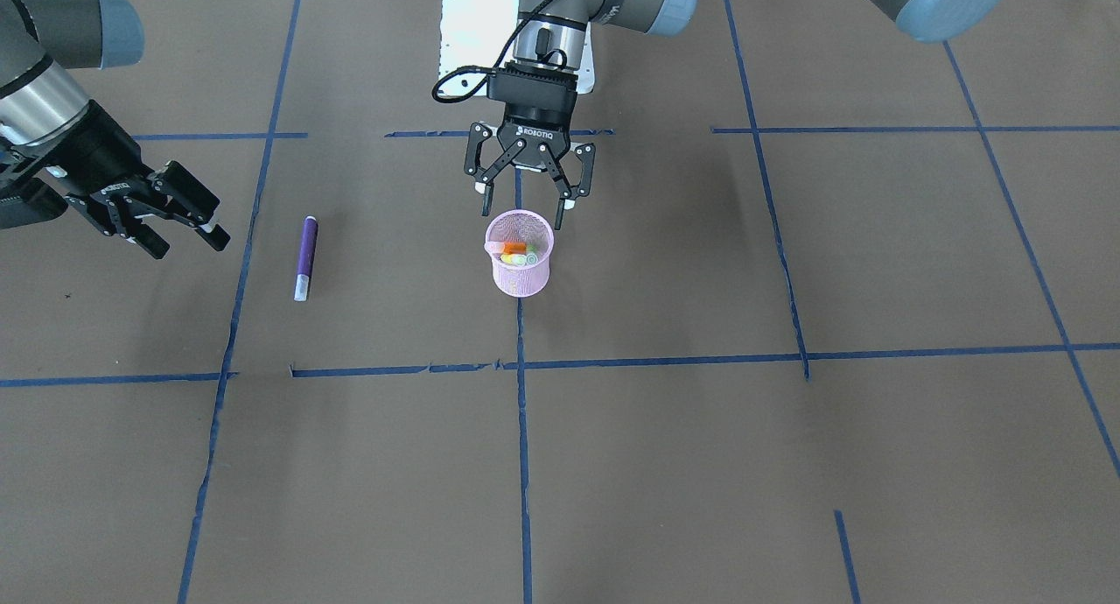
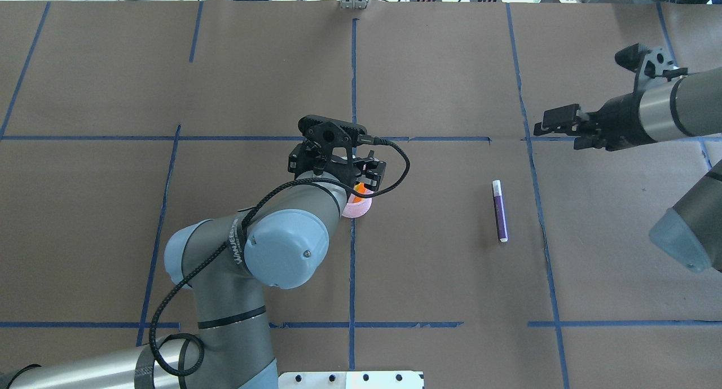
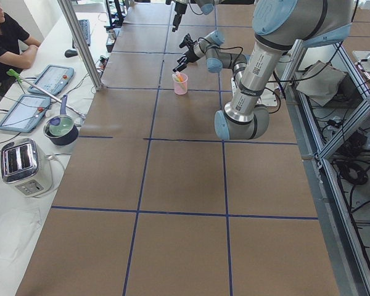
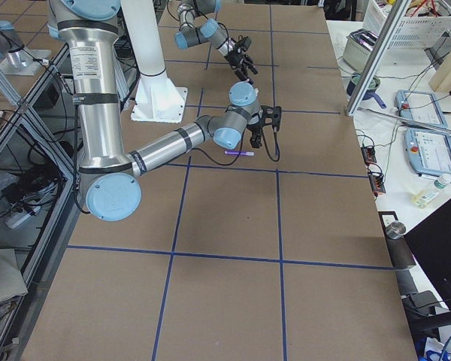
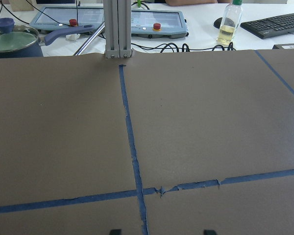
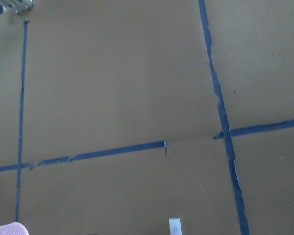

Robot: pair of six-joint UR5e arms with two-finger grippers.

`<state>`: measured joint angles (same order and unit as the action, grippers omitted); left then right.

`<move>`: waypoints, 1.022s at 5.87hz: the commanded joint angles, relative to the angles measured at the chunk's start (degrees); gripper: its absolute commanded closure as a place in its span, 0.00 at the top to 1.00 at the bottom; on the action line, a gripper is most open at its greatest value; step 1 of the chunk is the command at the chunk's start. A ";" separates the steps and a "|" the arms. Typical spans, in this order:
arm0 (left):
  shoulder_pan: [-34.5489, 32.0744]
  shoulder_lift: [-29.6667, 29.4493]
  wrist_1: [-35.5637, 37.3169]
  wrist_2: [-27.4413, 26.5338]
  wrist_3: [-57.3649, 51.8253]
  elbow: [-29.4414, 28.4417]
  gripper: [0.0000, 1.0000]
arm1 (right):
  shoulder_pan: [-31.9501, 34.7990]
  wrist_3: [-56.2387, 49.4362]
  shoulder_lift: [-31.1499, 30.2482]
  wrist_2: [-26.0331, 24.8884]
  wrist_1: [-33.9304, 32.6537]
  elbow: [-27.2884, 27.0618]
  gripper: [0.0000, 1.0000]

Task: Collect pens into pen holder
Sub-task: 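Drop the orange marker into the cup and withdraw the left gripper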

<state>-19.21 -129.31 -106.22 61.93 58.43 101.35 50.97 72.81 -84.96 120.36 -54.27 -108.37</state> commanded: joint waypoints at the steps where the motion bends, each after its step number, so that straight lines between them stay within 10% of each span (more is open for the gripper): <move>1: -7.36 6.48 -0.04 17.30 -3.06 2.43 0.85 | -8.12 -0.03 3.45 -0.13 -13.21 1.14 0.99; 3: -15.30 13.78 0.49 33.92 -10.13 4.73 0.84 | -13.08 -3.35 7.26 -0.74 -22.11 4.81 0.98; 6: -15.33 14.61 0.58 33.96 -10.18 4.73 0.86 | -8.89 -12.24 12.15 7.46 -23.42 13.32 0.94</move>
<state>-34.53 -114.77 -105.65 95.78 48.30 106.06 40.21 62.48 -75.35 123.51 -77.10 -98.60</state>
